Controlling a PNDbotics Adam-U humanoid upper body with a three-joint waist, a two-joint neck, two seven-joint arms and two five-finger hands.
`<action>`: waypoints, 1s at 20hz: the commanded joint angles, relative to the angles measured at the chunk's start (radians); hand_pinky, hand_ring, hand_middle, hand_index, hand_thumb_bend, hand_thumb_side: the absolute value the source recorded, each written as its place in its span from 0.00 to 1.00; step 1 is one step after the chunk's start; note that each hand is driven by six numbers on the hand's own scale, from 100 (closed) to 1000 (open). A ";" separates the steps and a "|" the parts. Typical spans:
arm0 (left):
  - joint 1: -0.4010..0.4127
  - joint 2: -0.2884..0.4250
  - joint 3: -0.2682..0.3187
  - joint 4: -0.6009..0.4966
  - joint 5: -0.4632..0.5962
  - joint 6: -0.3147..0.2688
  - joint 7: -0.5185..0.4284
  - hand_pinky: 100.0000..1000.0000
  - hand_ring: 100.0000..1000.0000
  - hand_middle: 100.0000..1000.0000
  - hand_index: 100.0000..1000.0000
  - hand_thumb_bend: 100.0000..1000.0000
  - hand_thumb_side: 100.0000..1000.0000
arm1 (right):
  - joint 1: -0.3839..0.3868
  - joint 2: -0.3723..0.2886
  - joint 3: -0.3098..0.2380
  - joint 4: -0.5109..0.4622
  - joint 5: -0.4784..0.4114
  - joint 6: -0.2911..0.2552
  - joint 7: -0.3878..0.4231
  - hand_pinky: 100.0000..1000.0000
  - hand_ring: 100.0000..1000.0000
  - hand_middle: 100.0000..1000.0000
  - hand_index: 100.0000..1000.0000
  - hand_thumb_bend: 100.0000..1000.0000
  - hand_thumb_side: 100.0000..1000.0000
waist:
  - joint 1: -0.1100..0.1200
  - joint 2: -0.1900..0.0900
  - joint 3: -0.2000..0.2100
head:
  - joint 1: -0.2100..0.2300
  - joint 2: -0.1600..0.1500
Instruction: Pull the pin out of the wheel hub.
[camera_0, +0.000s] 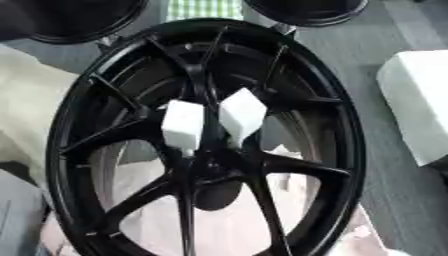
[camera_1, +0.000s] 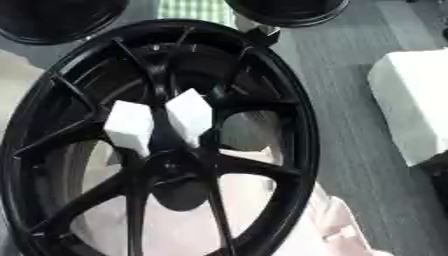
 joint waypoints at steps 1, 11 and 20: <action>-0.010 0.052 -0.012 -0.040 -0.004 0.053 -0.012 0.64 0.59 0.59 0.79 0.48 0.36 | -0.010 -0.030 0.001 -0.023 -0.011 -0.002 0.006 0.84 0.73 0.57 0.74 0.05 0.29 | 0.001 -0.026 -0.001 | 0.004 0.000; -0.055 0.052 -0.116 -0.043 -0.071 0.123 -0.092 0.67 0.64 0.64 0.80 0.54 0.39 | -0.009 -0.032 0.002 -0.022 -0.012 -0.002 0.007 0.84 0.73 0.57 0.74 0.04 0.29 | 0.004 -0.028 -0.003 | 0.002 -0.011; -0.088 0.021 -0.211 -0.043 -0.165 0.161 -0.165 0.66 0.64 0.67 0.80 0.53 0.38 | -0.007 -0.034 0.004 -0.021 -0.014 -0.002 0.007 0.84 0.73 0.57 0.74 0.04 0.29 | 0.004 -0.029 -0.003 | 0.008 0.000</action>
